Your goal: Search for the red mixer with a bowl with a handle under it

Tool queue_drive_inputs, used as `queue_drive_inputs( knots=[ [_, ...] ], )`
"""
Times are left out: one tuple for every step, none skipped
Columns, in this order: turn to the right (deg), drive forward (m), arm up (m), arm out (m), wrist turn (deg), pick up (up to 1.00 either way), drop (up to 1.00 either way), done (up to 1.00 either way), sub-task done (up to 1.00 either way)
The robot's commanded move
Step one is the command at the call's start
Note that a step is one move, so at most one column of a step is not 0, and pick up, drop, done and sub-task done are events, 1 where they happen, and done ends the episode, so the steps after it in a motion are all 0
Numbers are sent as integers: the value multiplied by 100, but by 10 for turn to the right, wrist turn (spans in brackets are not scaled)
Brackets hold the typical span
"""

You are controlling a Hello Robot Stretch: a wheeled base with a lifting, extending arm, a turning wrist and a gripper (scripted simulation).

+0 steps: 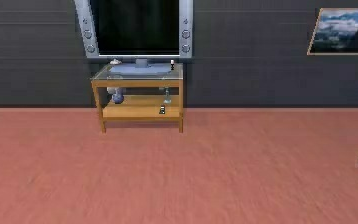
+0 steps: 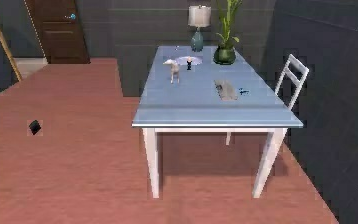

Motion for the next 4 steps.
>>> queue_drive_inputs(
  knots=[
    [-450,0,0,0,0,0,0,0,0],
    [-210,0,0,0,0,0,0,0,0],
    [0,100,0,0,0,0,0,0,0],
    [0,100,0,0,0,0,0,0,0]
  ],
)
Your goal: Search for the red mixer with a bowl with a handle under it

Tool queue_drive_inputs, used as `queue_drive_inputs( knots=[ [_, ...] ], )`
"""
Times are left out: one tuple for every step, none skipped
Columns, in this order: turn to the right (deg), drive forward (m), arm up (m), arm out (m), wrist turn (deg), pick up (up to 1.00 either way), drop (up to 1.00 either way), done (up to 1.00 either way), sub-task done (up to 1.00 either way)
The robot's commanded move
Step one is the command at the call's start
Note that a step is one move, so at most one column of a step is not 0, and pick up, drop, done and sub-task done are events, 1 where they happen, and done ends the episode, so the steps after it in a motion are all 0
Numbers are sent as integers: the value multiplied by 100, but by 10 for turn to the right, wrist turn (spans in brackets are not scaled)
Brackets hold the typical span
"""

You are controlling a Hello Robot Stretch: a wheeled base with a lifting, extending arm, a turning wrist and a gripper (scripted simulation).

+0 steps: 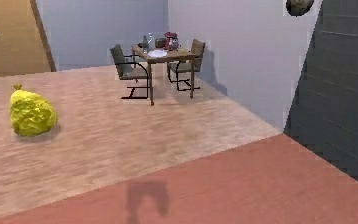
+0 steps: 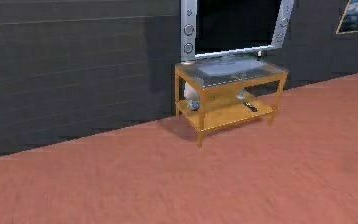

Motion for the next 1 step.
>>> queue_drive_inputs(
  knots=[
    [0,100,0,0,0,0,0,0,0]
  ],
)
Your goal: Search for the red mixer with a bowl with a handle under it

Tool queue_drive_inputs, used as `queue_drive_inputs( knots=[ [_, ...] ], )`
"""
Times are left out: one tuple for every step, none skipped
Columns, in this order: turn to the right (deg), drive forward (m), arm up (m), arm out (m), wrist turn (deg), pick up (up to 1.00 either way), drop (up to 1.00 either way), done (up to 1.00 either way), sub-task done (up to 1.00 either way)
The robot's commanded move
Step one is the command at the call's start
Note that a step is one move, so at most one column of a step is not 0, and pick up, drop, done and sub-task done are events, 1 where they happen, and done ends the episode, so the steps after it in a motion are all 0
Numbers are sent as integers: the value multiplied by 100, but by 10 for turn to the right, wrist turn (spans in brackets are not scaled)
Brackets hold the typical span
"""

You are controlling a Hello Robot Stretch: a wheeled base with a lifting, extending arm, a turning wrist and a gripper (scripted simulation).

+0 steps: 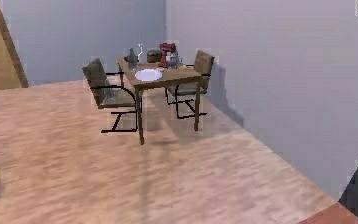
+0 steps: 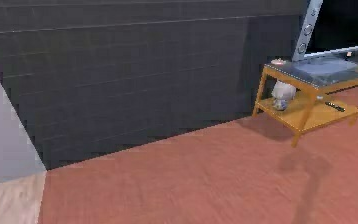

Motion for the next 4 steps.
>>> queue_drive_inputs(
  knots=[
    [0,100,0,0,0,0,0,0,0],
    [-90,0,0,0,0,0,0,0,0],
    [0,35,0,0,0,0,0,0,0],
    [0,0,0,0,0,0,0,100,0]
  ],
)
